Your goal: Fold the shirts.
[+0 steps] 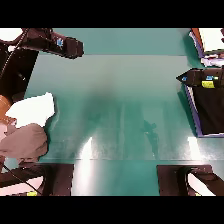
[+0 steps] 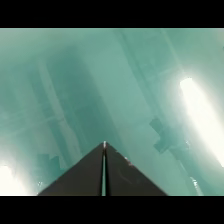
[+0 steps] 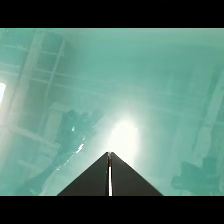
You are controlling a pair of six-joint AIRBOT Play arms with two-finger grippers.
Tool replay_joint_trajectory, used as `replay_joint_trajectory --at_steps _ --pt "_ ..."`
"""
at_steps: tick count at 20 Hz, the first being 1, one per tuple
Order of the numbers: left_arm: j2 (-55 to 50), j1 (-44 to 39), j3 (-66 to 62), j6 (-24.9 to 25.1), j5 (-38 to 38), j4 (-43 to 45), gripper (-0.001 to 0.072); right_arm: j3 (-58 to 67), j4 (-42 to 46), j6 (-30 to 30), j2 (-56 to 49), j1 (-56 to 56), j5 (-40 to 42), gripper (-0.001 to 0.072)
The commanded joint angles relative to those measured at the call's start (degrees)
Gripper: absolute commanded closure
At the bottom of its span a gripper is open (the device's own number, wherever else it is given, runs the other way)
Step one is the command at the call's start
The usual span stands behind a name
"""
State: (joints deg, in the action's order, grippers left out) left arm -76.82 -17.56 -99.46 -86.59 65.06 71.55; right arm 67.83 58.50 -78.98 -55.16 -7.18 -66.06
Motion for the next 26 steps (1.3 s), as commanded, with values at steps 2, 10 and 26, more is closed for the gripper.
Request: replay_joint_trajectory --at_steps 2,10,26 --pt "0.0 0.0 0.0 0.0 0.0 0.0 0.0685 0.0 0.0 0.0 0.0 -0.1 0.1 0.0692" --pt "0.0 0.0 0.0 0.0 0.0 0.0 0.0685 0.0 0.0 0.0 0.0 -0.1 0.1 0.0692" --pt "5.2 23.2 23.8 1.1 16.1 14.4 0.0013 0.0 0.0 0.0 0.0 -0.1 0.0 0.0692"
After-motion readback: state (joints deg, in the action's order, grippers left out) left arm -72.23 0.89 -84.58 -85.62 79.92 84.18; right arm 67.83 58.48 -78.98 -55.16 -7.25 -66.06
